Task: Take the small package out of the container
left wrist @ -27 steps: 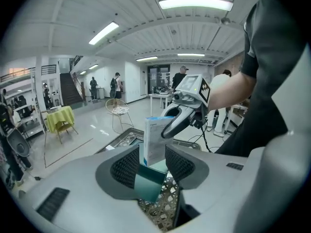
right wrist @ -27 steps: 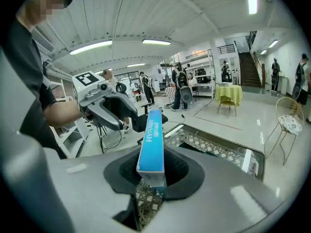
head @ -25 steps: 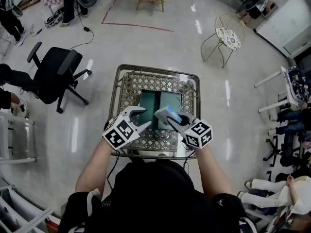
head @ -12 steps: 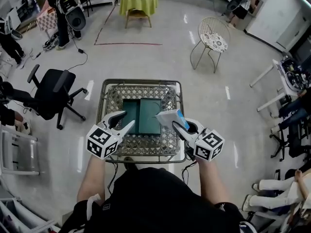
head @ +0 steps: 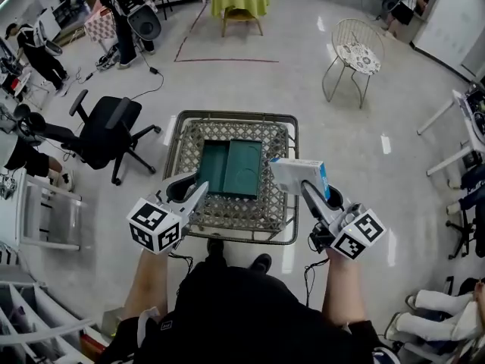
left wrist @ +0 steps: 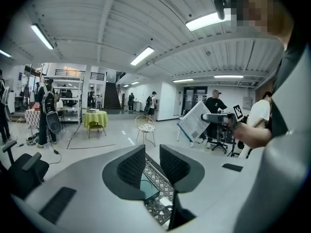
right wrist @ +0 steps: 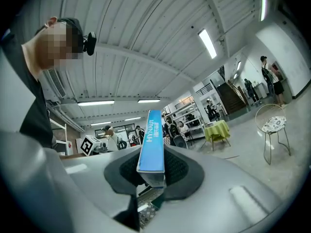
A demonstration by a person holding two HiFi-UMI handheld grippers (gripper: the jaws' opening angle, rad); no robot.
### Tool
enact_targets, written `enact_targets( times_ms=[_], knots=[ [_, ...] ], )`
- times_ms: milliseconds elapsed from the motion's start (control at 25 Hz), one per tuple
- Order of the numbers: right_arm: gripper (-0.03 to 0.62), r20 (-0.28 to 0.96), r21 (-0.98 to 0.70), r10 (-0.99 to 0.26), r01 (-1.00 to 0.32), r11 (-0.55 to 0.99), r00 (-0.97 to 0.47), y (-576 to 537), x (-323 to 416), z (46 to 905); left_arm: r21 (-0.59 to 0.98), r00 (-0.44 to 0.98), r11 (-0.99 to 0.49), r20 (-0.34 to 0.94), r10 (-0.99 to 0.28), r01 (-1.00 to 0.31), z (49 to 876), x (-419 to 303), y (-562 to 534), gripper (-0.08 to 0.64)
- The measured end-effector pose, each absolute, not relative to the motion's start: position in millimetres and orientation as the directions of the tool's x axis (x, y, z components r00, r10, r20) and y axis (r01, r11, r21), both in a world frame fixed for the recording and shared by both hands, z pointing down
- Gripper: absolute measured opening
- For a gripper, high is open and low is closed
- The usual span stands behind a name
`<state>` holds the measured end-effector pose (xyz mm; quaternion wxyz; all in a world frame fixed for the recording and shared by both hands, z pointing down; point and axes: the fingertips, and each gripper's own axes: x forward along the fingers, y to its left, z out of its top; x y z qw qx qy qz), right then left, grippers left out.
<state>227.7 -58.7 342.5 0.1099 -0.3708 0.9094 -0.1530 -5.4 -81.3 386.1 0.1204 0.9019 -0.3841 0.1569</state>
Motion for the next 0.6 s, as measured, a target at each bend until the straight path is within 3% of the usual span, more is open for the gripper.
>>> enact_targets(
  times_ms=[320, 600],
  knots=[
    [0.08, -0.132, -0.247, -0.779, -0.74, 0.625, -0.613, -61.0, 229.2, 311.3, 0.077, 0.594, -0.605, 0.323, -0.737, -0.793, 360.6, -42.5, -96.5, 0.034],
    [0.078, -0.141, -0.183, -0.823, -0.802, 0.568, -0.551, -63.6, 216.2, 286.8, 0.059, 0.568, -0.574, 0.254, -0.782, -0.817, 337.3, -77.9, -112.6, 0.02]
  ],
)
